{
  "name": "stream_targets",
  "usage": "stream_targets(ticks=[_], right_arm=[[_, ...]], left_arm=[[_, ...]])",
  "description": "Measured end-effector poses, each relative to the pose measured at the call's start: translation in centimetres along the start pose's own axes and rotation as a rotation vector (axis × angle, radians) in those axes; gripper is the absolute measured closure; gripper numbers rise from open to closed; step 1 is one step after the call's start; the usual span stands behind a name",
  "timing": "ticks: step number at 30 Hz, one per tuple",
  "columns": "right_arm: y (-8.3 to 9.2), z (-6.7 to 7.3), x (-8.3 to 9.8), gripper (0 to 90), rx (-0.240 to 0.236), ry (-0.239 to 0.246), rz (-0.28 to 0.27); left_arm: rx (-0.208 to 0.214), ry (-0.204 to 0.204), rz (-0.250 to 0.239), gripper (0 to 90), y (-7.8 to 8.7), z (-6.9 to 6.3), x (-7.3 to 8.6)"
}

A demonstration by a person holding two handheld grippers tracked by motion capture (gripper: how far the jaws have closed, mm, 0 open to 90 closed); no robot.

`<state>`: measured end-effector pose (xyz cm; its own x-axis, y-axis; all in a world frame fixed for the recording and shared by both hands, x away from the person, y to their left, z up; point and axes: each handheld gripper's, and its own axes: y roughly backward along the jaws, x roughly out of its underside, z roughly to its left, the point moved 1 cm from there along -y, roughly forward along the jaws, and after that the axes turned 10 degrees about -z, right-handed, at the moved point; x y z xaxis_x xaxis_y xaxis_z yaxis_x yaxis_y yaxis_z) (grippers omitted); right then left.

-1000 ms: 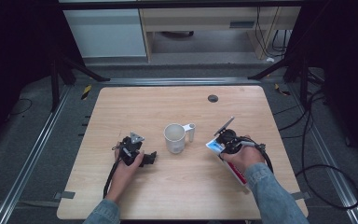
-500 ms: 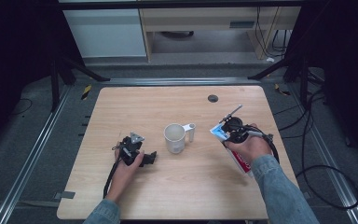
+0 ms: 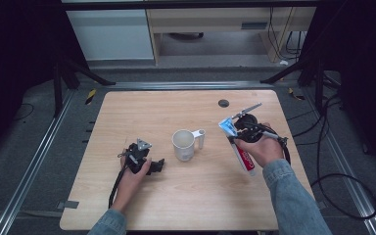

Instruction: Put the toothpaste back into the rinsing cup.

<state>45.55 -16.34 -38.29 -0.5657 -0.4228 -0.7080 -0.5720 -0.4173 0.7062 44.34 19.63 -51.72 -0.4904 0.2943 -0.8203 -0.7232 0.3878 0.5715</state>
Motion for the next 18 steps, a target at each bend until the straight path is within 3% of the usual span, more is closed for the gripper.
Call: stream_targets(ticks=[9, 18], right_arm=[[0.8, -0.7, -0.7, 73.4, 0.032, -0.037, -0.156], [0.7, -0.8, -1.2, 73.4, 0.062, -0.080, -0.254]], left_arm=[[0.000, 0.001, 0.000, 0.0, 0.0, 0.0, 0.0], [0.000, 0.000, 0.000, 0.0, 0.0, 0.0, 0.0]])
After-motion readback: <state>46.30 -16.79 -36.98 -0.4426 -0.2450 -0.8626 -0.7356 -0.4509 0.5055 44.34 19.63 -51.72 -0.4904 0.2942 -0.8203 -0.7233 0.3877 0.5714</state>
